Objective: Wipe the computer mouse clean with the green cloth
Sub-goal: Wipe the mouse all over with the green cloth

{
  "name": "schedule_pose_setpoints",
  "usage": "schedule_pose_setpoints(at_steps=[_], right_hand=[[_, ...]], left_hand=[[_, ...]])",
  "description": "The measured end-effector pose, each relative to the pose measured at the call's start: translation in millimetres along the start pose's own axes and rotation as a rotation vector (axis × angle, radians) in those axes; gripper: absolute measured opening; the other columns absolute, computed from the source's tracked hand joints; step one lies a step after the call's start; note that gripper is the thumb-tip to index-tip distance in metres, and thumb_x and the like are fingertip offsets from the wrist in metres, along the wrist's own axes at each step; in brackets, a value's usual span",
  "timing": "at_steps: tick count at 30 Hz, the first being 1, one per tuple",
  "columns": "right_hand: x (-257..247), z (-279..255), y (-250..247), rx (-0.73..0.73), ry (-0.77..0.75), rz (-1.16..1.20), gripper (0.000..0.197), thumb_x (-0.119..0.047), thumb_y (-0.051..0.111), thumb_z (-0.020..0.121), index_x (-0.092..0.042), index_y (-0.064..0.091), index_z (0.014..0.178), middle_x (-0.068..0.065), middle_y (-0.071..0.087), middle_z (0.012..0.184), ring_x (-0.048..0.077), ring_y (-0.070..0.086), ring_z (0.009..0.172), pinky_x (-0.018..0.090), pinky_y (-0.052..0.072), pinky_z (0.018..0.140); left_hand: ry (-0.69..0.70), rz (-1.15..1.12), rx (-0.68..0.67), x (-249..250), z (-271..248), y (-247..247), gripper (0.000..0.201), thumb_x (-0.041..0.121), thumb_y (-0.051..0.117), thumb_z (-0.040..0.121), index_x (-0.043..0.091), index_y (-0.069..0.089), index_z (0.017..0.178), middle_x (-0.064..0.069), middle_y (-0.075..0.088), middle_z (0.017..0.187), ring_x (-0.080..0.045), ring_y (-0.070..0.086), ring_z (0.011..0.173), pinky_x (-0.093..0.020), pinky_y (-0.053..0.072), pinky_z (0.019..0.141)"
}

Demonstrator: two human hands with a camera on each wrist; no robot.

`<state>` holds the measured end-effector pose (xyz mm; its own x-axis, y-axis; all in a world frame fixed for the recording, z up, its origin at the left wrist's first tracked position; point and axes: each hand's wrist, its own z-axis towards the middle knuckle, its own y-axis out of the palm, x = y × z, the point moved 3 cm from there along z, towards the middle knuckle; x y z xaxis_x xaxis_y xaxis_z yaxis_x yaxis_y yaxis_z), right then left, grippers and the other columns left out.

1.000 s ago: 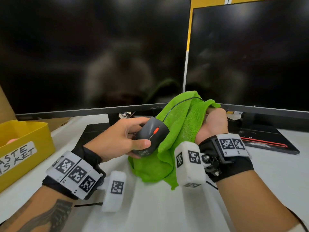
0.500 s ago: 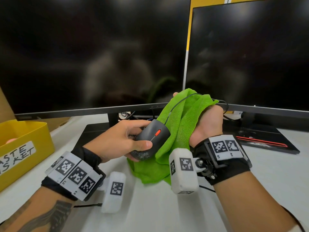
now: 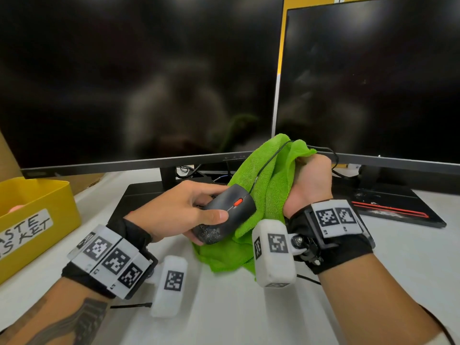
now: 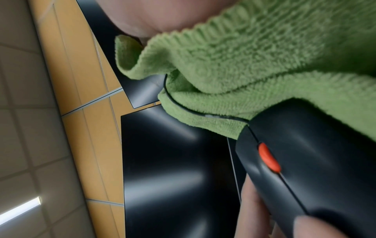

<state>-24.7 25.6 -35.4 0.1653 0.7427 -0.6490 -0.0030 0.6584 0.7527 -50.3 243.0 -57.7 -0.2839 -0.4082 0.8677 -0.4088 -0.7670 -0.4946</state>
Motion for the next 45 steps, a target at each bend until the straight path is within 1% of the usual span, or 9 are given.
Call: schedule_pose_setpoints(at_steps=[3,6,9,13,20,23,27,35,45], right_hand=[[2,-6,7,-0.134,-0.019,0.095,0.025,-0.016,0.044,0.09,-0.001,0.063,0.084,0.013,0.071,0.082,0.026,0.069,0.078,0.034,0.048,0.089],[7,-10,11,-0.217,0.074,0.143,0.035,-0.021,0.048,0.068,0.002,0.058,0.094,0.02,0.055,0.106,0.033,0.057,0.089,0.047,0.041,0.095],[10,-12,15,-0.236,0.121,0.038,0.025,-0.021,0.062,0.078,-0.004,0.062,0.097,0.02,0.057,0.104,0.032,0.059,0.087,0.045,0.05,0.091],[13,-4,15,-0.122,0.103,-0.047,0.022,-0.027,0.057,0.102,-0.007,0.066,0.104,0.016,0.067,0.114,0.032,0.063,0.107,0.056,0.045,0.113],[13,0,7,-0.033,0.118,-0.013,0.042,-0.041,0.039,0.11,-0.008,0.066,0.107,0.013,0.08,0.097,0.031,0.073,0.1,0.051,0.055,0.093],[13,1,4,-0.006,0.132,-0.034,0.039,-0.031,0.036,0.112,-0.005,0.064,0.113,0.015,0.08,0.097,0.03,0.075,0.096,0.049,0.057,0.082],[10,1,3,-0.033,0.124,-0.04,0.031,-0.017,0.033,0.111,-0.005,0.06,0.122,0.016,0.079,0.107,0.029,0.076,0.1,0.048,0.058,0.083],[16,8,2,0.057,-0.015,-0.152,0.029,-0.015,0.045,0.109,0.004,0.066,0.1,0.021,0.077,0.087,0.027,0.078,0.072,0.038,0.062,0.066],[11,11,-4,0.085,0.027,-0.161,0.048,-0.036,0.041,0.109,0.001,0.059,0.135,0.031,0.075,0.11,0.048,0.073,0.105,0.067,0.056,0.094]], left_hand=[[0.001,-0.001,0.02,0,0,-1,0.044,0.017,0.07,0.1,0.042,0.066,0.136,-0.002,0.08,0.113,-0.024,0.079,0.099,-0.043,0.065,0.068],[0.002,-0.005,0.035,1,0,-1,0.044,0.017,0.069,0.1,0.04,0.065,0.137,-0.001,0.081,0.113,-0.024,0.079,0.099,-0.044,0.065,0.069],[0.002,-0.008,0.041,1,1,0,0.044,0.016,0.069,0.1,0.039,0.066,0.137,-0.002,0.081,0.112,-0.024,0.079,0.098,-0.042,0.065,0.067],[0.007,-0.008,0.031,1,1,-1,0.043,0.016,0.069,0.1,0.039,0.066,0.136,-0.002,0.081,0.112,-0.024,0.079,0.097,-0.04,0.064,0.066],[-0.002,0.0,0.029,1,1,-1,0.045,0.017,0.07,0.1,0.037,0.064,0.14,-0.003,0.08,0.114,-0.03,0.077,0.104,-0.041,0.064,0.067],[-0.004,-0.008,0.03,0,1,-2,0.045,0.016,0.071,0.099,0.036,0.064,0.14,-0.004,0.08,0.114,-0.031,0.077,0.104,-0.04,0.064,0.066],[-0.004,-0.026,0.06,0,1,-2,0.045,0.016,0.074,0.098,0.036,0.065,0.137,-0.006,0.08,0.113,-0.033,0.077,0.103,-0.04,0.064,0.063],[0.021,-0.032,0.025,2,1,0,0.057,0.032,0.075,0.082,0.036,0.065,0.138,-0.006,0.08,0.112,-0.024,0.078,0.097,-0.042,0.065,0.067],[0.069,-0.114,0.086,6,0,-4,0.05,0.032,0.074,0.082,0.042,0.068,0.131,-0.004,0.08,0.111,-0.019,0.077,0.092,-0.039,0.064,0.065]])
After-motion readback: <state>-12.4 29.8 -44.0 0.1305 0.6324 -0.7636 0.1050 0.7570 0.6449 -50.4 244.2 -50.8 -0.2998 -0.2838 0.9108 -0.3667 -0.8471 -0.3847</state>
